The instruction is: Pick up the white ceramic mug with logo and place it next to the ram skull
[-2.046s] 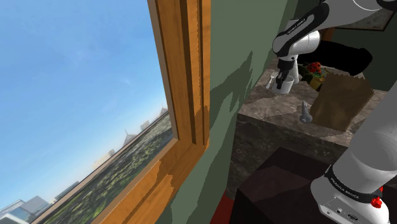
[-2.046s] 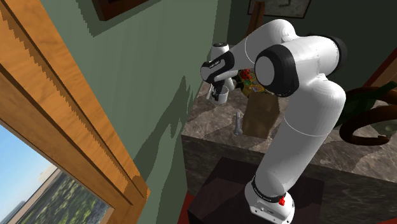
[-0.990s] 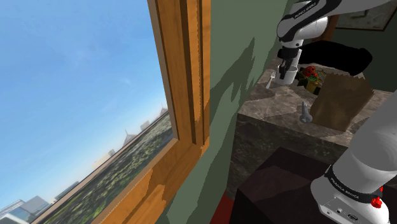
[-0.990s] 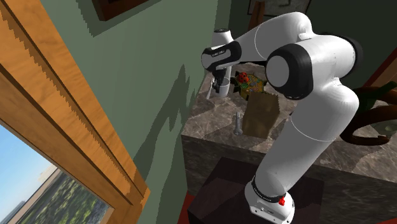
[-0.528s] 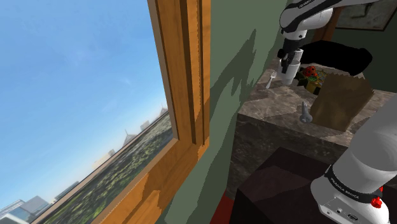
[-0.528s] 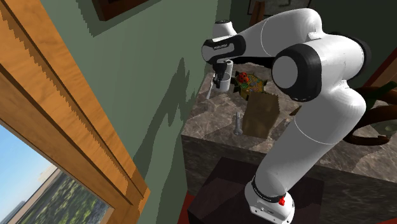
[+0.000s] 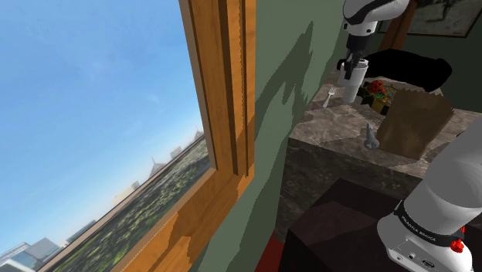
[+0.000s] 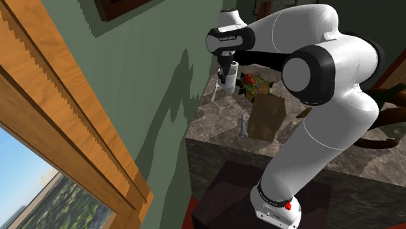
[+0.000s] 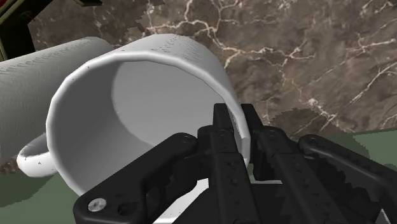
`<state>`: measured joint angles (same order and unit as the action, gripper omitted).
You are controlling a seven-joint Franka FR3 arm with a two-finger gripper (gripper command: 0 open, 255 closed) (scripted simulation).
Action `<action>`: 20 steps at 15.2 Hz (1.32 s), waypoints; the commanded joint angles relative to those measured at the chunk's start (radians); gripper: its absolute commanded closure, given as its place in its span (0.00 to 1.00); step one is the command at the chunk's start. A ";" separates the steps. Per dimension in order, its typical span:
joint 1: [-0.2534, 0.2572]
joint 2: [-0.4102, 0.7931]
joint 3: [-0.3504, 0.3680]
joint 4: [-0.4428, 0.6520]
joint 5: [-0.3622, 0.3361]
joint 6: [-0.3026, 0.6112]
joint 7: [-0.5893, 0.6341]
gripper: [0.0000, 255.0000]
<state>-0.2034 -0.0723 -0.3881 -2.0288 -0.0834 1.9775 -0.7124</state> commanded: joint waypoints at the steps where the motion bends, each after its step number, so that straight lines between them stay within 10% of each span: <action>1: 0.000 -0.007 0.001 0.021 -0.002 -0.028 0.000 1.00; 20: 0.004 -0.016 0.007 0.268 0.001 -0.283 -0.011 1.00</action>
<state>-0.1986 -0.0908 -0.3806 -1.7754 -0.0839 1.7069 -0.7214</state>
